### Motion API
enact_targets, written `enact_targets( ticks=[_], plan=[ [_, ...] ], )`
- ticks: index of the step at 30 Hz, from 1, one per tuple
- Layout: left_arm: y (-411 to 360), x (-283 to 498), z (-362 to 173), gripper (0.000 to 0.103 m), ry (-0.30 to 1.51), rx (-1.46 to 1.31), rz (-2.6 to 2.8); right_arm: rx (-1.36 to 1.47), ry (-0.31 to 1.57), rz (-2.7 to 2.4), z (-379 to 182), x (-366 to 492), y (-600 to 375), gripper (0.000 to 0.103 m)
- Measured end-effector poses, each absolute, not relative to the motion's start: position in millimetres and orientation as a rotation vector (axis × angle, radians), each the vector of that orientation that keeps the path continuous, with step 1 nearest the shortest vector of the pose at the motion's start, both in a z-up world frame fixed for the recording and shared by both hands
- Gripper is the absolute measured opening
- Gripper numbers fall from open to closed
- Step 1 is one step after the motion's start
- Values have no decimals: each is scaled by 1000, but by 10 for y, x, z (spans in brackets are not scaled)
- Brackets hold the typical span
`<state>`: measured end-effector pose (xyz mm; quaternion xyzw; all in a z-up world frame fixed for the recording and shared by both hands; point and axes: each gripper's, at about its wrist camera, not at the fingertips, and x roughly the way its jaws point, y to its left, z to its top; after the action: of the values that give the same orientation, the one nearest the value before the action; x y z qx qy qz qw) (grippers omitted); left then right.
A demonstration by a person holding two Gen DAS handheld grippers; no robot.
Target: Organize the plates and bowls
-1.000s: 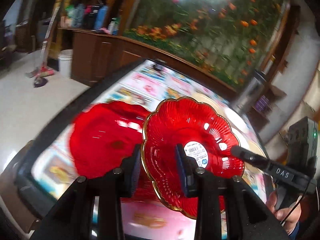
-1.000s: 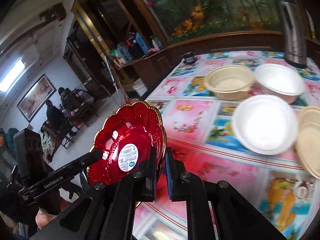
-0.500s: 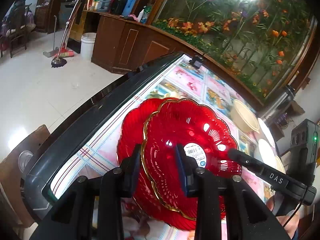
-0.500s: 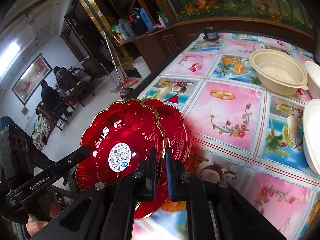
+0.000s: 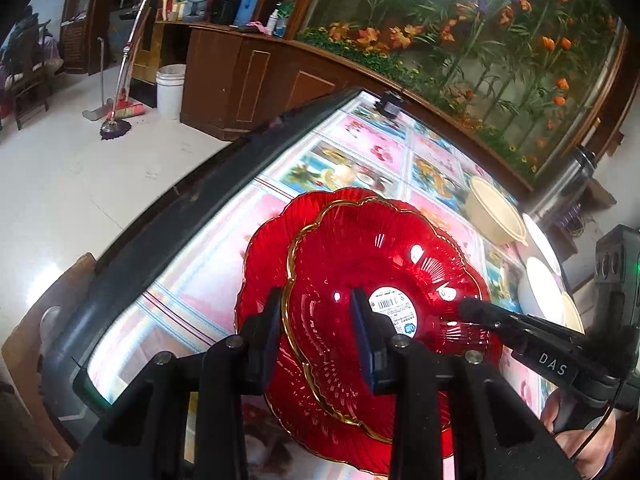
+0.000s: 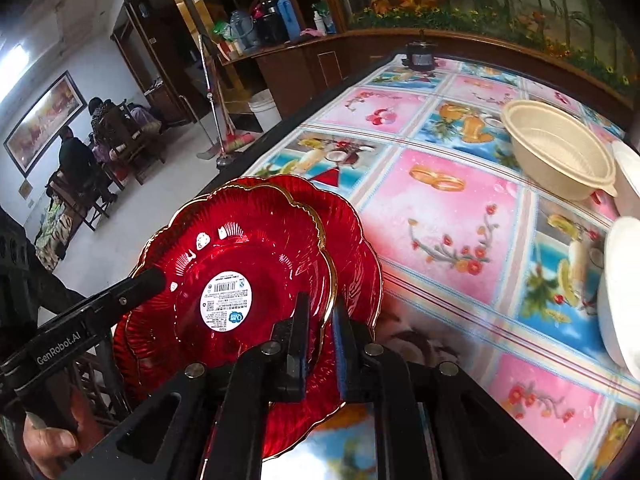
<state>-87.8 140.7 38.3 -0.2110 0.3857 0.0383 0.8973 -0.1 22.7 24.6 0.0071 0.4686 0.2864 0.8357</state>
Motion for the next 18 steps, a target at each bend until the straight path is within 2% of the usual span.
enact_targets(
  ticks=[12,15,17,18],
  plan=[
    [1238,-725,405,37,848,-343,133,19,976,569,246,-121,80,15],
    [1224,-678,405,43,869,-330,127,-22,963,553,252,-112,140,16],
    [1197,-658,410,54,881,-332,109,-37,968,546,257,-108,159,16],
    [1176,-648,414,56,888,-324,107,-40,971,547,260,-98,163,17]
  ],
)
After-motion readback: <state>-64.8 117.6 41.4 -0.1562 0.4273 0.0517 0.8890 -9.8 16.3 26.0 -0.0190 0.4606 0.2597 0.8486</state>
